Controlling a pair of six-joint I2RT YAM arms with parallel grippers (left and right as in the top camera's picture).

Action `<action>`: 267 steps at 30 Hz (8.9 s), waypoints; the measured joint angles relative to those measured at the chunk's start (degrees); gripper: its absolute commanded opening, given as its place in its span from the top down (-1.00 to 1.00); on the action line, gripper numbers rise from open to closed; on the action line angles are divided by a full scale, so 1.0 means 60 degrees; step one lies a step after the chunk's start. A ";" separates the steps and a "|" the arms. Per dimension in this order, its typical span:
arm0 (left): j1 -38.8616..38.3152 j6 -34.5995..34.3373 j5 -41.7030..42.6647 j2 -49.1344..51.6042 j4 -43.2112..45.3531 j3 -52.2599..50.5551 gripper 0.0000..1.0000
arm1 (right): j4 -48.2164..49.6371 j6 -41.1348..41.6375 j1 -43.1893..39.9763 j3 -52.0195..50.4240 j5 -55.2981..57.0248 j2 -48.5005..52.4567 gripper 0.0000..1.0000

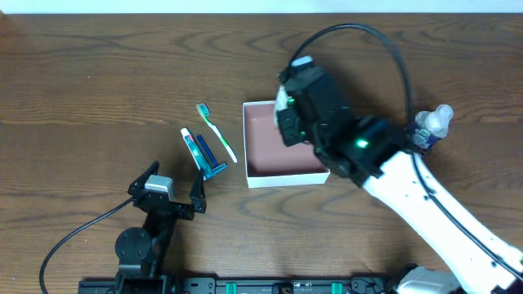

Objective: Pack container
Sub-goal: 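Carry the Pantene tube into the box and release it upright, then move right gripper to the blue soap pump bottle and grasp it, then place the soap pump bottle in the box beside the tube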

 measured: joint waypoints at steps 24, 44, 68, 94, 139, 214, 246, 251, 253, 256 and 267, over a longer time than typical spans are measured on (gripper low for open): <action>0.0000 0.0000 -0.0004 0.0000 0.0000 0.0000 -0.96 | 0.1381 0.1198 0.0539 0.0000 0.0040 0.2087 0.97; 0.0000 0.0000 0.0000 0.0000 0.0000 0.0000 -0.96 | 0.2080 0.1202 0.0539 0.0000 0.0714 0.2390 0.97; 0.0000 0.0000 -0.0004 0.0004 0.0000 0.0000 -0.96 | 0.2404 0.1508 0.0539 0.0025 0.0852 0.2710 0.21; 0.0000 0.0000 0.0000 0.0000 0.0000 0.0000 -0.96 | 0.2623 0.2619 0.0652 0.0029 0.0280 0.2710 0.28; 0.0000 0.0000 -0.0004 0.0000 -0.0004 0.0000 -0.96 | -0.3348 0.2131 -0.7501 0.0470 0.1825 -0.0433 -0.99; 0.0000 0.0000 0.0000 0.0000 -0.0004 0.0000 -0.96 | 0.3155 -0.1858 -0.8083 -0.3563 -0.0168 0.0423 0.62; 0.0000 0.0000 -0.0004 0.0000 -0.0004 0.0000 -0.96 | 0.4291 -0.1304 -0.3388 -0.3442 -0.2466 -0.3719 0.62; 0.0000 0.0000 0.0000 0.0000 -0.0004 0.0000 -0.96 | 0.4688 -0.1195 -0.2517 -0.3442 -0.2499 -0.2750 0.63; 0.0000 0.0000 0.0000 0.0004 -0.0004 0.0000 -0.96 | 0.4768 -0.1162 -0.2313 -0.3442 -0.2506 -0.2299 0.64; 0.0000 0.0000 0.0000 0.0000 -0.0004 0.0000 -0.96 | 0.4932 -0.1151 -0.2098 -0.3442 -0.2481 -0.1588 0.66; 0.0000 0.0000 0.0000 0.0004 -0.0004 0.0000 -0.96 | 0.5697 -0.1129 -0.2014 -0.3442 -0.2262 -0.0357 0.70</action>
